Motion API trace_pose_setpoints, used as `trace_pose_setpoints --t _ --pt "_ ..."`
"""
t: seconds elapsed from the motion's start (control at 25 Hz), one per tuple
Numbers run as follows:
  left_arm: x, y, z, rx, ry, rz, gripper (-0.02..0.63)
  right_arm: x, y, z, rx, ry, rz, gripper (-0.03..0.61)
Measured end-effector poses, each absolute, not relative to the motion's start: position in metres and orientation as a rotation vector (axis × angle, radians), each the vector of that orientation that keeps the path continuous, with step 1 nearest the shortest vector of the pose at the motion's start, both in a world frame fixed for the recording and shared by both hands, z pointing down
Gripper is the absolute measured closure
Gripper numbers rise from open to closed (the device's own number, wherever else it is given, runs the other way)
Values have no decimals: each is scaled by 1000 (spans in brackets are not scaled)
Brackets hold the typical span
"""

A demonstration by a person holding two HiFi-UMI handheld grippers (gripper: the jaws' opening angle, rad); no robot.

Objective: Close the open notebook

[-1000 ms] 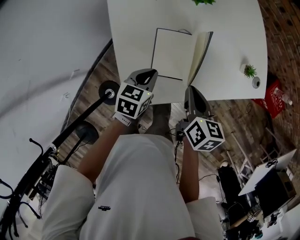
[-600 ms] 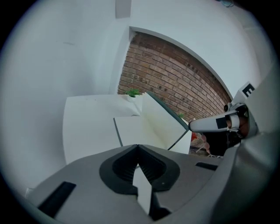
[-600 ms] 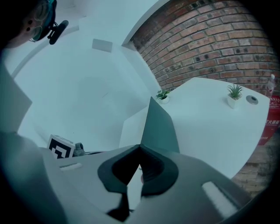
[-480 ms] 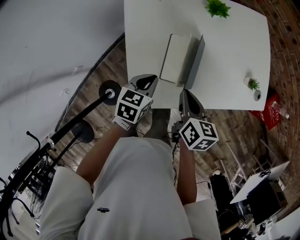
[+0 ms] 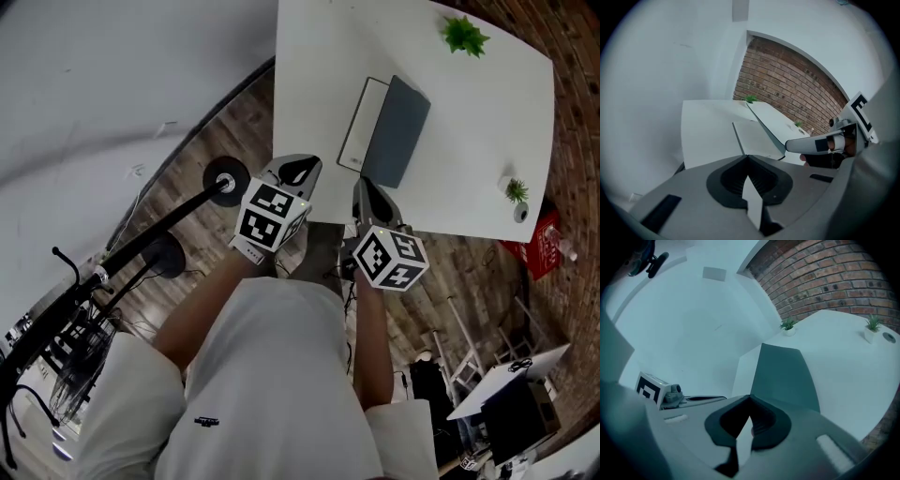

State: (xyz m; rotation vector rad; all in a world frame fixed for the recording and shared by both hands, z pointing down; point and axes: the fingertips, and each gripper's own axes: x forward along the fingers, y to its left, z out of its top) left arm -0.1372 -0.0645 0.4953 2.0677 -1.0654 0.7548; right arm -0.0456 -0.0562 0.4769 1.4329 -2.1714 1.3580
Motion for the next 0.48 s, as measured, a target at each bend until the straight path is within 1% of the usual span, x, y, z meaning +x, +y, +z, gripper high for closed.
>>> trace_pose_setpoints --t 0.48 --pt "-145 -56 499 2050 -1080 753 604 -71 -59 519 1321 -2160 1397 568"
